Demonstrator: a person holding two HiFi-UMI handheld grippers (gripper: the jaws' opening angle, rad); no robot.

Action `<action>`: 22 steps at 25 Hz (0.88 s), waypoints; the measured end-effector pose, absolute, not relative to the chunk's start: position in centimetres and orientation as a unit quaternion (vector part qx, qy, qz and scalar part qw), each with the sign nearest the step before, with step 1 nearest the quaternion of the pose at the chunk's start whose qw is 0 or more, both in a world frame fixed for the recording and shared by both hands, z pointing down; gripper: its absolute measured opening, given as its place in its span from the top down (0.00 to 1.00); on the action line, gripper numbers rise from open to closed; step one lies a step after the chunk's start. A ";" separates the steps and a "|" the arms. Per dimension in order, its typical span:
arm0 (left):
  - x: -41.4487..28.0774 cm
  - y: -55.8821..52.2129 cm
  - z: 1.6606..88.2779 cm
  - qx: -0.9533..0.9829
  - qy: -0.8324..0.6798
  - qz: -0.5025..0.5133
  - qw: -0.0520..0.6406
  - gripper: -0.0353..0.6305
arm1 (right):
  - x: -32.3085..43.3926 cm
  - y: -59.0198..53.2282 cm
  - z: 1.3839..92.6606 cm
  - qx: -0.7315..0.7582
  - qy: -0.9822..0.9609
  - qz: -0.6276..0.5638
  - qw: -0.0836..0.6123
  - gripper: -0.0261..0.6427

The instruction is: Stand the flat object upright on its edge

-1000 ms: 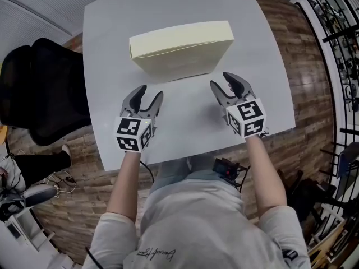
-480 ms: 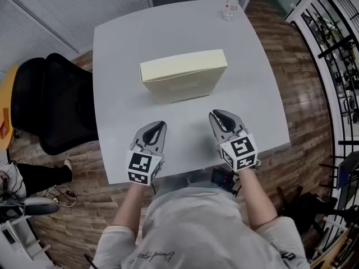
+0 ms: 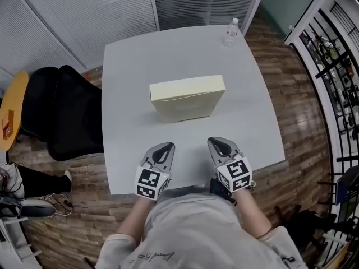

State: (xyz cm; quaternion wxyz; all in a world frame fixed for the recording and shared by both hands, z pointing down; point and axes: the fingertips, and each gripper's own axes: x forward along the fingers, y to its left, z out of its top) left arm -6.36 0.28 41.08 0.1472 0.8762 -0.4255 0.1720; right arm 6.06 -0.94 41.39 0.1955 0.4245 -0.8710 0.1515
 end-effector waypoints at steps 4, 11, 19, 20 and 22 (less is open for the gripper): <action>-6.8 0.3 40.7 0.875 -0.429 0.171 0.147 0.93 | 5.2 -0.8 41.1 0.417 -0.874 0.153 0.198 0.92; -7.0 0.1 40.6 0.876 -0.429 0.166 0.148 0.93 | 3.6 -0.5 40.6 0.399 -0.883 0.160 0.188 0.92; -7.0 -0.1 40.0 0.872 -0.438 0.164 0.144 0.93 | 3.6 -1.0 40.5 0.392 -0.887 0.158 0.187 0.92; -7.0 -0.1 40.0 0.872 -0.438 0.163 0.144 0.93 | 3.6 -1.0 40.5 0.391 -0.887 0.158 0.188 0.92; -6.9 0.0 40.0 0.872 -0.439 0.162 0.144 0.93 | 3.7 -0.9 40.6 0.391 -0.887 0.157 0.190 0.92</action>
